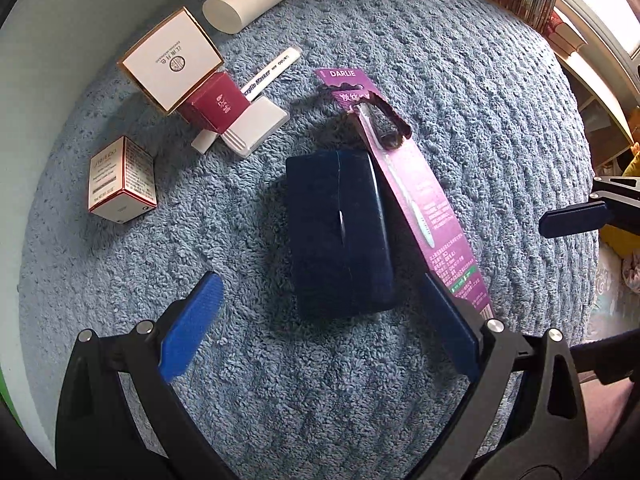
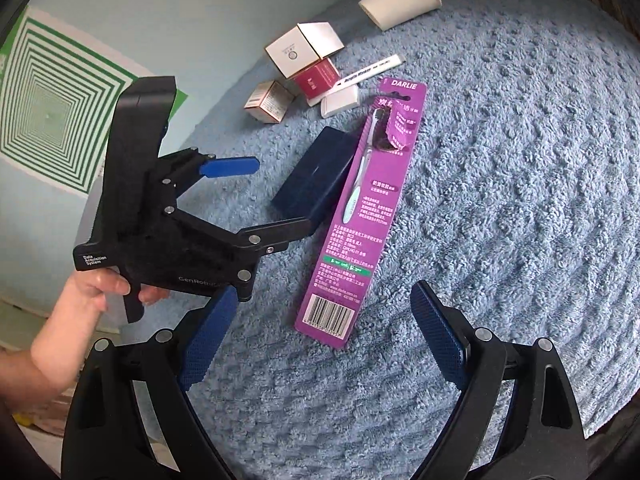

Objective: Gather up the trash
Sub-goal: 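Grasp the dark blue case with the left tool while the right tool grasps the purple toothbrush package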

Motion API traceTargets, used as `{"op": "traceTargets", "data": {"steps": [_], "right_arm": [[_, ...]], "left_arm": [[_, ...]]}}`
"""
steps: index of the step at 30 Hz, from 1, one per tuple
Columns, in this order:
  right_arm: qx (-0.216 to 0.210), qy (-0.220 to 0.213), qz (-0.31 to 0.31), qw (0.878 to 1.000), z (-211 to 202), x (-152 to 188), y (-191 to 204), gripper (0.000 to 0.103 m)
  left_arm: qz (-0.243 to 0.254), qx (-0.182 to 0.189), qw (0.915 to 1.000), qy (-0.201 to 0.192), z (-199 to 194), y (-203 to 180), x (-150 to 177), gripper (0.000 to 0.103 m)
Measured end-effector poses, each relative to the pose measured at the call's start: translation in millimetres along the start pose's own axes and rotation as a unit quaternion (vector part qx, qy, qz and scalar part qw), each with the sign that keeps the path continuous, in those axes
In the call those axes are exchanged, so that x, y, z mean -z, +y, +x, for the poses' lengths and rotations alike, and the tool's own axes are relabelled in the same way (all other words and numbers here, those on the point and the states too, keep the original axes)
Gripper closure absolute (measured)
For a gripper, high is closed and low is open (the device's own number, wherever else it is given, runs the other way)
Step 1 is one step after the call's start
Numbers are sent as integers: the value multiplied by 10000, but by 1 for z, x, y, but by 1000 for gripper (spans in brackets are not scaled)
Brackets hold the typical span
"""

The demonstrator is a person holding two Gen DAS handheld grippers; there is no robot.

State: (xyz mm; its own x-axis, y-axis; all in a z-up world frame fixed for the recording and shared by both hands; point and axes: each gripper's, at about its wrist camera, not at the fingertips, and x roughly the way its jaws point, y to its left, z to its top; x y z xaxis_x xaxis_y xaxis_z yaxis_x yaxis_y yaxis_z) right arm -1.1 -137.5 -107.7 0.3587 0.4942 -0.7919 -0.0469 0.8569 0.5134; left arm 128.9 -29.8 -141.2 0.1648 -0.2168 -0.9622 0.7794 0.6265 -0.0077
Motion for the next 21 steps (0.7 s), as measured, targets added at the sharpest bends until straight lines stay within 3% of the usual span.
{"op": "traceTargets", "data": {"steps": [9, 13, 17, 21], "right_arm": [[348, 131, -211, 9991, 18, 6, 12, 15], [662, 181, -413, 9968, 30, 5, 22, 16], [1050, 178, -620, 9924, 42, 2, 28, 17], [1359, 312, -809, 9869, 60, 0, 28, 47]], "left_arm": [[272, 362, 9990, -28, 15, 12, -5, 11], [137, 547, 9984, 15, 22, 14, -12, 20], [295, 428, 9986, 22, 32, 7, -18, 29], [476, 265, 9985, -76, 32, 5, -14, 40]]}}
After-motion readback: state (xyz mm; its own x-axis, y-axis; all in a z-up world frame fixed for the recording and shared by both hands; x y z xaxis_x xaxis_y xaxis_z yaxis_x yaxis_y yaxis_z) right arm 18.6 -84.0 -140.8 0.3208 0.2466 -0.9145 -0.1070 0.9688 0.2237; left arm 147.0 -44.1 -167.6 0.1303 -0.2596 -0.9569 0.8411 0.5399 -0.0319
